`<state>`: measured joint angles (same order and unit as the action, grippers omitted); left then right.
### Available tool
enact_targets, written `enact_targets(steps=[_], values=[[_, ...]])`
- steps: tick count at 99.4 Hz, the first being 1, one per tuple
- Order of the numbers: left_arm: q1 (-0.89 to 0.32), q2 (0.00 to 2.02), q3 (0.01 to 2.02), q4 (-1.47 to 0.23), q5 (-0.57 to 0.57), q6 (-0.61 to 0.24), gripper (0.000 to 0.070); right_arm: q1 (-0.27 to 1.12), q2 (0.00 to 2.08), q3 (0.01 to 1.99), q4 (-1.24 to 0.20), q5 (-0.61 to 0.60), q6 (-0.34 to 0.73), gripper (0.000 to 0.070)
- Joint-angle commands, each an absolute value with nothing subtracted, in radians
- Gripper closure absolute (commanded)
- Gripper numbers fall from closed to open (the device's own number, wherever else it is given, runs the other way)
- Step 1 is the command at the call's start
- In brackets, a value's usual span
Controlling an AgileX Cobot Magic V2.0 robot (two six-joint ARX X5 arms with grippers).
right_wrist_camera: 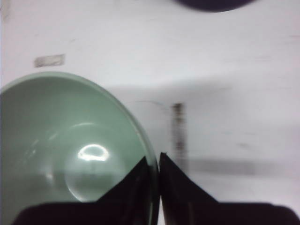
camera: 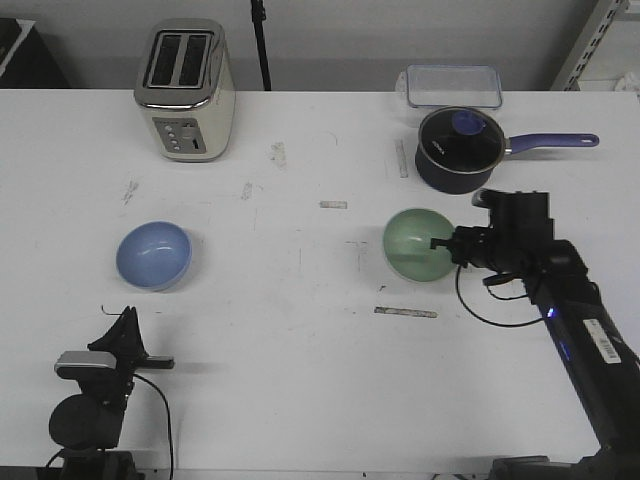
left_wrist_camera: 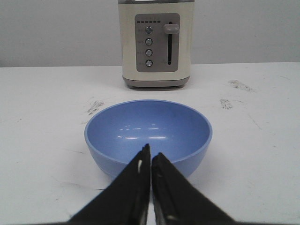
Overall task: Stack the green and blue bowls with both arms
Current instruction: 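Slide the green bowl with the right gripper toward the table center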
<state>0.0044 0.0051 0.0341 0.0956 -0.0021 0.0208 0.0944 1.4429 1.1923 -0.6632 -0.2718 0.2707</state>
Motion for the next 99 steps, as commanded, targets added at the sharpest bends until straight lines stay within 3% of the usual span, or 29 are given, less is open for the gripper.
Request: enact_targets(steps=[1, 35, 83, 90, 99], values=[[0.006, 0.003, 0.012, 0.106, -0.003, 0.034, 0.0698, 0.175, 1.477, 1.204, -0.645, -0.206, 0.396, 0.0691], [0.006, 0.003, 0.012, 0.106, -0.003, 0.033, 0.0698, 0.492, 1.595, 1.204, -0.561, -0.101, 0.574, 0.0691], [0.006, 0.003, 0.012, 0.106, -0.003, 0.034, 0.0698, 0.564, 1.671, 1.204, -0.517, -0.051, 0.613, 0.0686], [0.006, 0.003, 0.012, 0.106, -0.003, 0.033, 0.0698, 0.564, 1.671, 1.204, -0.516, -0.051, 0.613, 0.0634], [0.006, 0.003, 0.012, 0.106, -0.003, 0.033, 0.0698, 0.563, 1.669, 1.204, -0.516, -0.051, 0.613, 0.0418]])
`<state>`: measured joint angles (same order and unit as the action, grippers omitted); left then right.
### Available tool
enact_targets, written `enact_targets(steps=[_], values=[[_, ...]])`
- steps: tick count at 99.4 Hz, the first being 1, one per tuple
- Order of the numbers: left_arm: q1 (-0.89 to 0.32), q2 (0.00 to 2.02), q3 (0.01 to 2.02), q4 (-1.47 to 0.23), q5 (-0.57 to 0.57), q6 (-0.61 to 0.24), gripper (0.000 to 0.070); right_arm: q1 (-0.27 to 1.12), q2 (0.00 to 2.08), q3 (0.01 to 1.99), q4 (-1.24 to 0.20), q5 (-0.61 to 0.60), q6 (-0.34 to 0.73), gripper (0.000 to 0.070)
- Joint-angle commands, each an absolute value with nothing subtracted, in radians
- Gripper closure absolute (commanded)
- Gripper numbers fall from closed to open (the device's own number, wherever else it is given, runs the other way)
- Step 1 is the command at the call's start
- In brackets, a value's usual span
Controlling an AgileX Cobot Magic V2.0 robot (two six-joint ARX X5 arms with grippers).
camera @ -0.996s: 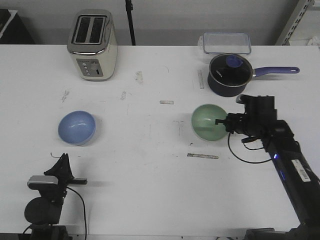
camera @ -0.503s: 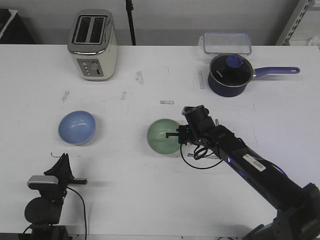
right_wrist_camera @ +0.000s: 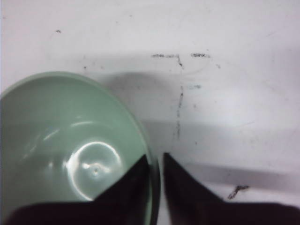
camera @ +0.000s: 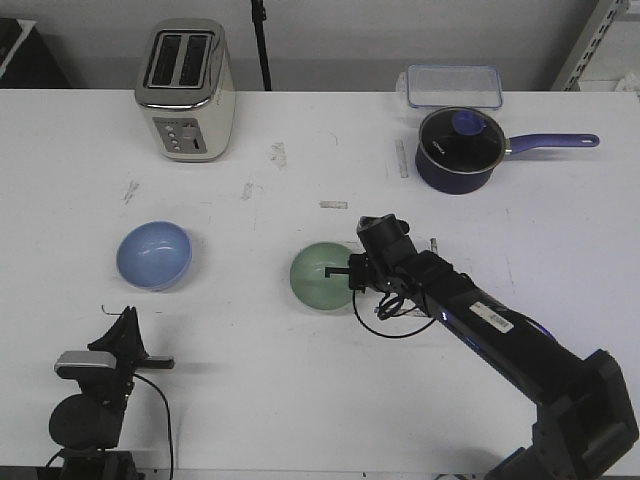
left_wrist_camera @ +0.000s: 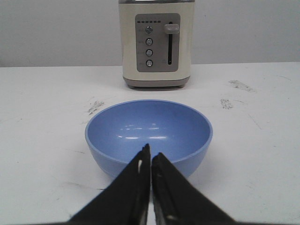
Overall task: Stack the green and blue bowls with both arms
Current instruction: 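Slide the green bowl with the right gripper toward the table center, then release the green bowl and retract the right gripper to rest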
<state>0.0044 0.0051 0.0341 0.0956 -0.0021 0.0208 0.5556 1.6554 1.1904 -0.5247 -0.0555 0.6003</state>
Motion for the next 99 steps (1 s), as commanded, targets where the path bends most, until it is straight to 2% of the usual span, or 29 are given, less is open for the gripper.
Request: enact_targets(steps=[1, 5, 10, 25, 42, 48, 59, 78, 87, 99], values=[[0.006, 0.003, 0.012, 0.106, -0.003, 0.033, 0.0698, 0.563, 1.669, 1.204, -0.516, -0.051, 0.613, 0.0407], [0.006, 0.003, 0.012, 0.106, -0.003, 0.033, 0.0698, 0.563, 1.665, 1.204, -0.513, -0.051, 0.612, 0.0339], [0.006, 0.003, 0.012, 0.106, -0.003, 0.034, 0.0698, 0.559, 1.653, 1.204, -0.508, -0.047, 0.611, 0.0305], [0.006, 0.003, 0.012, 0.106, -0.003, 0.034, 0.0698, 0.538, 1.58, 1.204, -0.473, -0.044, 0.558, 0.0305], [0.006, 0.003, 0.012, 0.106, -0.003, 0.033, 0.0698, 0.496, 1.46, 1.187, -0.425, 0.007, 0.385, 0.0314], [0.006, 0.003, 0.012, 0.106, -0.003, 0.033, 0.0698, 0.475, 1.402, 1.151, -0.389, 0.048, 0.319, 0.0349], [0.006, 0.003, 0.012, 0.106, -0.003, 0.033, 0.0698, 0.425, 1.267, 1.036, -0.272, 0.112, 0.187, 0.0477], [0.006, 0.003, 0.012, 0.106, -0.003, 0.034, 0.0698, 0.3, 1.055, 0.863, -0.145, 0.122, -0.065, 0.0687], [0.006, 0.003, 0.012, 0.106, -0.003, 0.034, 0.0697, 0.224, 0.984, 0.817, -0.142, 0.119, -0.123, 0.0689], [0.006, 0.003, 0.012, 0.106, -0.003, 0.034, 0.0698, 0.112, 0.9, 0.764, -0.139, 0.056, -0.122, 0.0689]])
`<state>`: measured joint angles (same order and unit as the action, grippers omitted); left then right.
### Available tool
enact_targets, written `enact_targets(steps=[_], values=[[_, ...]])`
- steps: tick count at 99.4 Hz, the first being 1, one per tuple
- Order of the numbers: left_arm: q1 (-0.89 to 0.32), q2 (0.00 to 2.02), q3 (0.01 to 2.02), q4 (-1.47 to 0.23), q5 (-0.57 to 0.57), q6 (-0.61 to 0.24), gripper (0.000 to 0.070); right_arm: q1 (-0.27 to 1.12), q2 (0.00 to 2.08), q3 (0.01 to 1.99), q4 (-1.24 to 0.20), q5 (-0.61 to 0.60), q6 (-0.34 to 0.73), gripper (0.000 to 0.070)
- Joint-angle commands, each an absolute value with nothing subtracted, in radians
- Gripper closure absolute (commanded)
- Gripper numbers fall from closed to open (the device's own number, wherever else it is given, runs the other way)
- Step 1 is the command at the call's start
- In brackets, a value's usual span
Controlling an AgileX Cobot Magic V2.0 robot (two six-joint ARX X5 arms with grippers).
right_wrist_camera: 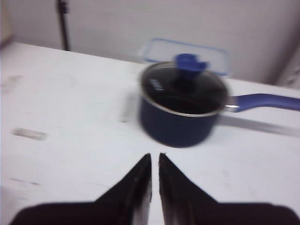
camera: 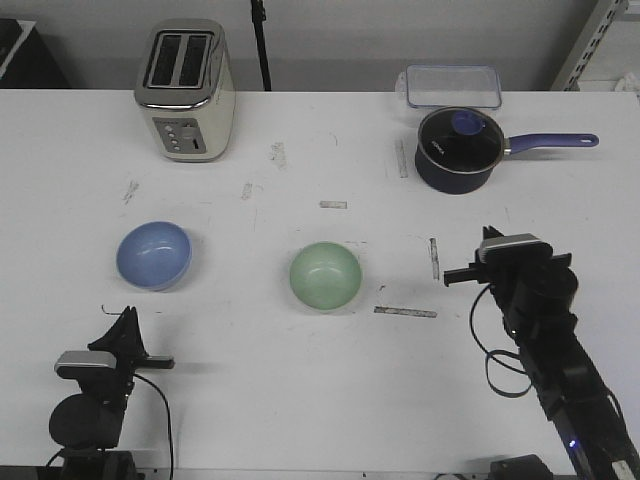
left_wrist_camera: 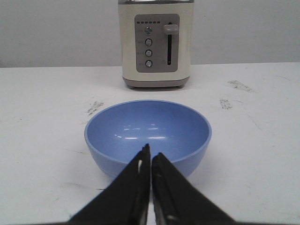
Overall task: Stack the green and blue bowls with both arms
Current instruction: 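Release the green bowl and retract the right gripper to rest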
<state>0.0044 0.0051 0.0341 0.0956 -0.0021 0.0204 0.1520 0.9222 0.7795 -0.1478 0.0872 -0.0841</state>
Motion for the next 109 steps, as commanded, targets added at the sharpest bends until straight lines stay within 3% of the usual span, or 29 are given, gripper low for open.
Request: enact_targets(steps=[1, 18, 49, 79, 109], values=[[0.006, 0.003, 0.012, 0.106, -0.003, 0.034, 0.0698, 0.102, 0.894, 0.759, -0.138, 0.047, -0.12, 0.0689], [0.006, 0.003, 0.012, 0.106, -0.003, 0.033, 0.0698, -0.026, 0.764, 0.648, -0.073, -0.059, -0.058, 0.0689], [0.006, 0.003, 0.012, 0.106, -0.003, 0.034, 0.0698, -0.049, 0.488, 0.453, -0.03, -0.059, 0.118, 0.0689], [0.006, 0.003, 0.012, 0.106, -0.003, 0.033, 0.0698, -0.049, 0.289, 0.401, -0.076, -0.06, 0.128, 0.0689], [0.006, 0.003, 0.012, 0.106, -0.003, 0.033, 0.0698, -0.049, 0.227, 0.401, -0.044, -0.059, 0.128, 0.0689]])
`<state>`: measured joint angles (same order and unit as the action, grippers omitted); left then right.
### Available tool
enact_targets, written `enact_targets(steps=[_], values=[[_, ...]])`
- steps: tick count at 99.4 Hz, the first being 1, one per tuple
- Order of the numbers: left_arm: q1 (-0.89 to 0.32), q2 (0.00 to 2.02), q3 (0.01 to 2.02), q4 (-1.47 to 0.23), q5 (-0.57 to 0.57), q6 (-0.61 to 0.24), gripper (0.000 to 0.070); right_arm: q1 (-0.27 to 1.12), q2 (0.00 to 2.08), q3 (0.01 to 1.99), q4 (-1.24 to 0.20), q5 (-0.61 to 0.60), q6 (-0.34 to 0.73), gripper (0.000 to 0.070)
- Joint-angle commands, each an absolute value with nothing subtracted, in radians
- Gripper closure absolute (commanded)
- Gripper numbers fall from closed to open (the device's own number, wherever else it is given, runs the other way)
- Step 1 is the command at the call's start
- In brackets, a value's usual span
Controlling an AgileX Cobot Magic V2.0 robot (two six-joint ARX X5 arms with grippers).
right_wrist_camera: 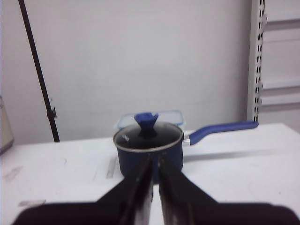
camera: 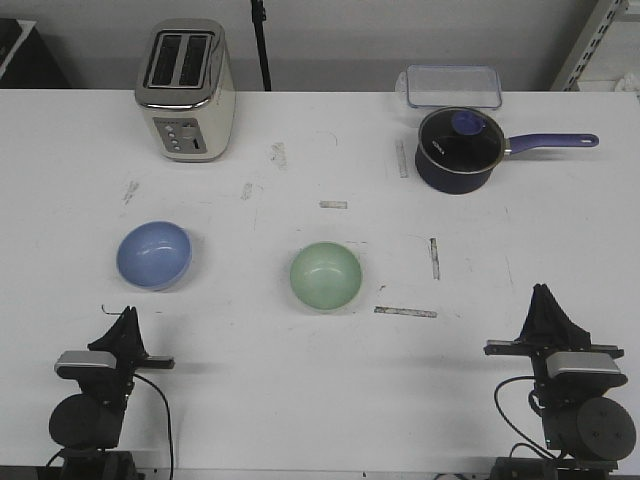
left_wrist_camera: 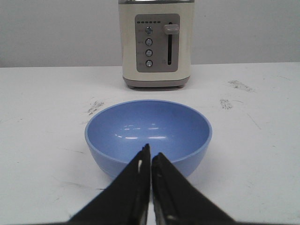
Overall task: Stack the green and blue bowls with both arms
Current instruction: 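Release the green bowl and retract the right gripper to rest, then reach the left gripper to the light blue bowl and grasp its rim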
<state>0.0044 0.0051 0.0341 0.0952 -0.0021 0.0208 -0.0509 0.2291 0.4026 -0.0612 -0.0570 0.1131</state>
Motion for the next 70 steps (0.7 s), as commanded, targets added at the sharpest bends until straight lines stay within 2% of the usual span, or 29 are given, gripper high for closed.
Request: enact_targets(steps=[1, 70], values=[[0.006, 0.003, 0.012, 0.106, -0.003, 0.034, 0.0698, -0.049, 0.227, 0.401, -0.044, -0.059, 0.127, 0.0689], [0.006, 0.003, 0.013, 0.115, -0.003, 0.033, 0.0698, -0.049, 0.227, 0.401, -0.045, -0.059, 0.127, 0.0689]])
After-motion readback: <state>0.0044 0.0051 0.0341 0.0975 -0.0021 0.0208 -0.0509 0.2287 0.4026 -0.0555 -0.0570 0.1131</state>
